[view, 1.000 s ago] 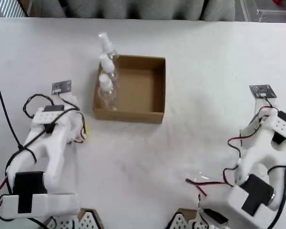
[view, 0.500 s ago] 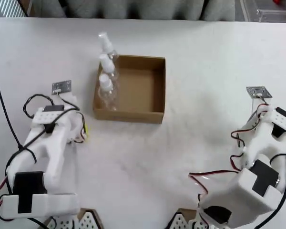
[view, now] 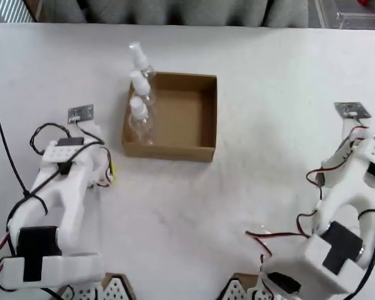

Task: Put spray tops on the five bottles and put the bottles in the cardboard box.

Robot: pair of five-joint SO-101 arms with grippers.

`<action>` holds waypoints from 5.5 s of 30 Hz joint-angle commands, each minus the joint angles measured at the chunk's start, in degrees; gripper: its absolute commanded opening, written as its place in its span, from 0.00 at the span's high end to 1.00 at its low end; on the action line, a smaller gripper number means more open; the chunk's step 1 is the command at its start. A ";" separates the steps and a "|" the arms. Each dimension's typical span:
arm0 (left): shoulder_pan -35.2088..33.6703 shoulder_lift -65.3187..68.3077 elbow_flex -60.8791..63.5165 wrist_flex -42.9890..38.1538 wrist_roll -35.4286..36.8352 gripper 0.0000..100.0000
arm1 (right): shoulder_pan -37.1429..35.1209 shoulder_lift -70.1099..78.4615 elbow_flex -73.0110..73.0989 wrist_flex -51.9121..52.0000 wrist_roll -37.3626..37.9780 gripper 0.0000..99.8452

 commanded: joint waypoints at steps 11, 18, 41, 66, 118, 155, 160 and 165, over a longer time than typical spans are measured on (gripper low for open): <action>3.03 -35.91 -14.51 14.07 -0.53 0.98 | 1.36 -18.07 7.74 6.11 0.18 0.98; 11.12 -43.56 -25.49 13.63 -0.18 0.98 | -6.37 -29.23 7.82 6.46 -14.42 0.98; 11.30 -55.43 -29.45 6.42 0.00 0.98 | -54.37 -73.19 20.04 3.65 -29.71 0.98; 27.82 -51.82 -29.36 -20.48 9.93 0.98 | -75.74 -103.08 49.67 -19.21 -29.71 0.98; 47.34 -77.32 8.88 -16.44 8.35 0.98 | -75.65 -103.34 49.49 -18.07 -29.63 0.98; 46.99 -78.37 2.64 -4.66 3.69 0.71 | -71.08 -103.34 49.67 -17.36 -29.63 0.98; 46.99 -78.37 -4.31 2.29 2.81 0.71 | -71.08 -103.34 49.67 -17.36 -29.63 0.98; 46.29 -79.16 -9.23 8.09 2.64 0.71 | -71.08 -103.34 49.67 -17.27 -29.63 0.98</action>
